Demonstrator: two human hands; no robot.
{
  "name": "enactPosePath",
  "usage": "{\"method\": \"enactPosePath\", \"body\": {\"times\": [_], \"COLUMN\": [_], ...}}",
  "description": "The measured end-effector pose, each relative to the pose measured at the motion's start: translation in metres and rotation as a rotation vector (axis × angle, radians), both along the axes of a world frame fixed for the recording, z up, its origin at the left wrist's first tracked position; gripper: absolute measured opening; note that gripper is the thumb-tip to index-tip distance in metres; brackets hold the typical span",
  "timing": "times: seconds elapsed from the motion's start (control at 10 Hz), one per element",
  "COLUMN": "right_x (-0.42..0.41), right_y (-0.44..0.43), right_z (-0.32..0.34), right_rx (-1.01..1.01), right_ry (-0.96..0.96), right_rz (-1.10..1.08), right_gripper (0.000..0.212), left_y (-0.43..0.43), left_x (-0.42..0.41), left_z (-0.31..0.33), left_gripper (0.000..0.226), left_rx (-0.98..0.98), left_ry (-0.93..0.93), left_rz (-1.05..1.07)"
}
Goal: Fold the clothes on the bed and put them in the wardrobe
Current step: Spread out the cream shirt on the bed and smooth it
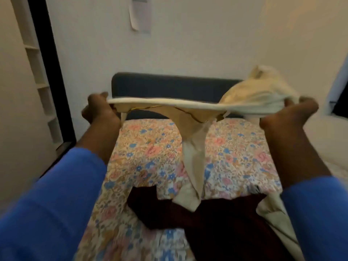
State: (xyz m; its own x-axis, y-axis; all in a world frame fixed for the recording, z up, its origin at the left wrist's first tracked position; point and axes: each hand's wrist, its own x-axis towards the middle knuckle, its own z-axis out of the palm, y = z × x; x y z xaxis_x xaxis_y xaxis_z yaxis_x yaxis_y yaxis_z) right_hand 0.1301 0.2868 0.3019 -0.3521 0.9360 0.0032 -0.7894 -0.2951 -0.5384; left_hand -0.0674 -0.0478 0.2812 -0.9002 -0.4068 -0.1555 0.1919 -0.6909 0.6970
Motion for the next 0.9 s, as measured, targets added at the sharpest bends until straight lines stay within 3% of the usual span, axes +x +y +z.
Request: {"method": "enactPosePath", "body": {"times": [0.1,0.2,0.3,0.5,0.7,0.9], "right_x": [0.055,0.085,0.101,0.112,0.117,0.108], "right_y": [0.000,-0.026,-0.041,-0.052,-0.048,-0.053], "right_z": [-0.114,-0.187,-0.198,-0.218,-0.241,-0.219], "right_rx": [-0.158,-0.191,-0.473,-0.365,-0.251,-0.136], "right_ry": [-0.669,-0.862,-0.386,-0.588,-0.825,-0.931], "right_rz": [0.069,0.157,0.003,-0.309,-0.370,-0.404], "right_gripper": [0.024,0.029,0.027,0.039,0.059,0.052], "left_y": [-0.027,-0.047,-0.061,-0.063,-0.080,-0.088], "left_x": [0.047,0.079,0.168,0.208,0.225,0.217], "left_z": [-0.133,-0.225,-0.247,-0.268,-0.290,-0.280], "left_gripper": [0.022,0.048,0.028,0.025,0.021,0.018], "left_rx": [-0.127,-0.437,-0.802,-1.061,-1.196,-1.109], "left_ry": [-0.211,-0.419,-0.499,-0.338,-0.386,-0.358], "left_rz": [-0.111,-0.193,-0.173,-0.011,0.030,0.056]}}
